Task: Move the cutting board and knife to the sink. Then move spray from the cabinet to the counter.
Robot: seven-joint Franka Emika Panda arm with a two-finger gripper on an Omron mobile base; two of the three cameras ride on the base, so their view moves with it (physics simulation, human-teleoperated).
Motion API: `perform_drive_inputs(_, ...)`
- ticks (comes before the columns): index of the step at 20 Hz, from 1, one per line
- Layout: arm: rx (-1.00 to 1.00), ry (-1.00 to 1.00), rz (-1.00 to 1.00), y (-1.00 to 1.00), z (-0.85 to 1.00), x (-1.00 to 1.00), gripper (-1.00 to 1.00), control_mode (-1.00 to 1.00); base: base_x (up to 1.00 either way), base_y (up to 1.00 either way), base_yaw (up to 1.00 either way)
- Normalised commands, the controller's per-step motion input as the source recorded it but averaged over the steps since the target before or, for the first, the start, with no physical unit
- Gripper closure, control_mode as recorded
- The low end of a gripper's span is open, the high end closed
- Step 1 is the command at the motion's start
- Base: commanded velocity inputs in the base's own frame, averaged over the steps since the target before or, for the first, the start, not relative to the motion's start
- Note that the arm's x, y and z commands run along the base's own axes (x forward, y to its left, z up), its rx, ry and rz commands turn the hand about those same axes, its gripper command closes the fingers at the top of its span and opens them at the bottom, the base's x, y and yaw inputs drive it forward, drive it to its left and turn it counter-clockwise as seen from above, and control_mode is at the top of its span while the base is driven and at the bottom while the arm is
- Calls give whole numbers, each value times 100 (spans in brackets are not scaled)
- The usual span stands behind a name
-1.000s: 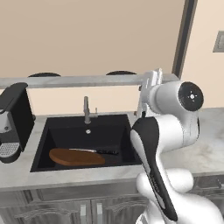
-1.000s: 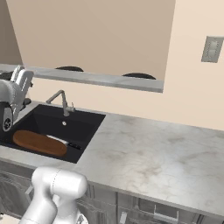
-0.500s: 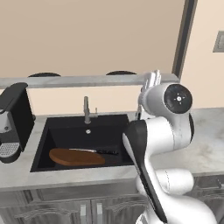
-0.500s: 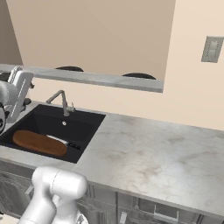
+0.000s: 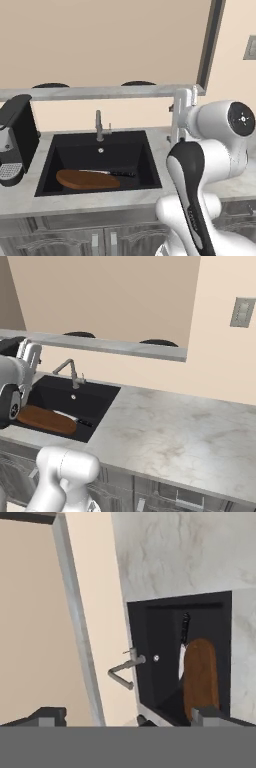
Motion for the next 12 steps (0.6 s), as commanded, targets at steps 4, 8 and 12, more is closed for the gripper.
perform_drive_inputs(4,-7,-2,12,-21,-13,-29,-100,-100,0,0,0)
perform_drive_inputs(8,-10,-10,7,-5,-20,-17,-100,-100,0,0,0)
perform_drive_inputs(12,-3,-3,0,0,-3,-4,-100,100,-28,0,0)
